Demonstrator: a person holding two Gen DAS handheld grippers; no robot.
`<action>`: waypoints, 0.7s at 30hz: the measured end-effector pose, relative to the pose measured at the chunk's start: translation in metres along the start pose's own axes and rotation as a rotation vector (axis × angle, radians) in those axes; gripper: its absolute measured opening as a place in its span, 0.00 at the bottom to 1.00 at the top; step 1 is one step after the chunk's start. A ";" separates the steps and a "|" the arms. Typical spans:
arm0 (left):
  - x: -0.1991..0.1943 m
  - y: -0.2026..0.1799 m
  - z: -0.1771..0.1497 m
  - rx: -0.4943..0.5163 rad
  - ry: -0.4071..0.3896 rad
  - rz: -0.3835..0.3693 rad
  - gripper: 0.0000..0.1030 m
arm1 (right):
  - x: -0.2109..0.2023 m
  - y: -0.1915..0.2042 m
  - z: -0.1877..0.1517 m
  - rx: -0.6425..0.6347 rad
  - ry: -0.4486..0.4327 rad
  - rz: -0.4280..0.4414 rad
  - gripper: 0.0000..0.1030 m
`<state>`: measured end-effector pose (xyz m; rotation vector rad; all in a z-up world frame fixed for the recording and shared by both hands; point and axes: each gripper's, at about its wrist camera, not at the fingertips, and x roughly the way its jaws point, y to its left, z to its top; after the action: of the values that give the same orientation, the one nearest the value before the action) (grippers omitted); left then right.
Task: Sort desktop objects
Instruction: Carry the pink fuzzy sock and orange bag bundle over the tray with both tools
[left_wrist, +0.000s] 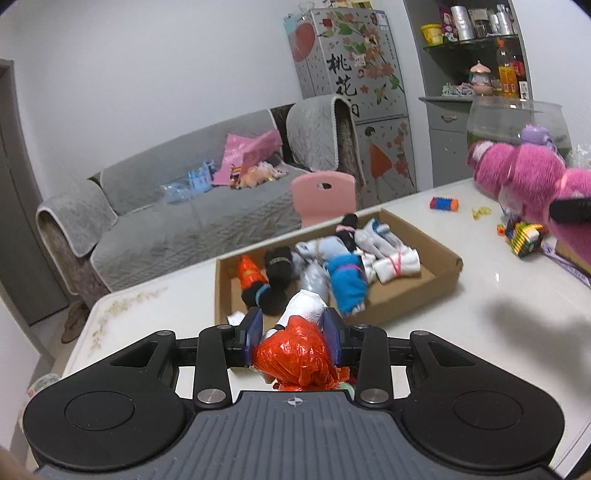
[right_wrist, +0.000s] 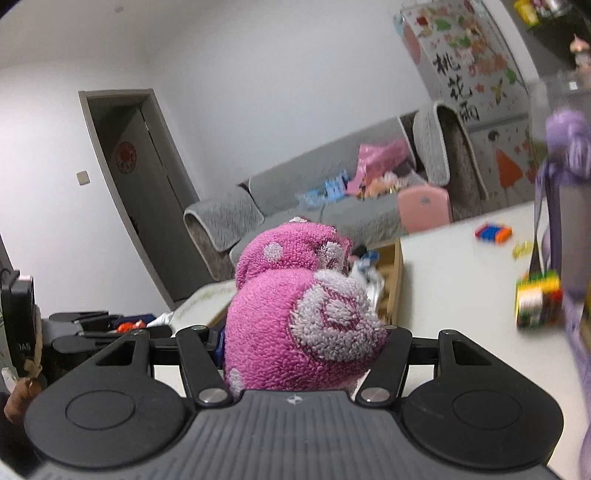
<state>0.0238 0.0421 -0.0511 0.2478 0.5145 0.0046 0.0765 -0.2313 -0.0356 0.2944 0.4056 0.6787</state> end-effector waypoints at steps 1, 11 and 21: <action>0.002 0.003 0.005 0.000 -0.002 0.001 0.41 | 0.003 -0.001 0.006 -0.005 -0.006 -0.001 0.55; 0.038 0.043 0.049 -0.066 0.011 -0.013 0.41 | 0.049 -0.004 0.046 -0.044 -0.009 -0.005 0.55; 0.115 0.060 0.081 -0.130 0.065 -0.057 0.42 | 0.117 -0.007 0.053 -0.086 0.086 -0.007 0.56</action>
<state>0.1668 0.0892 -0.0245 0.1065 0.5840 -0.0097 0.1872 -0.1663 -0.0231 0.1823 0.4578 0.7020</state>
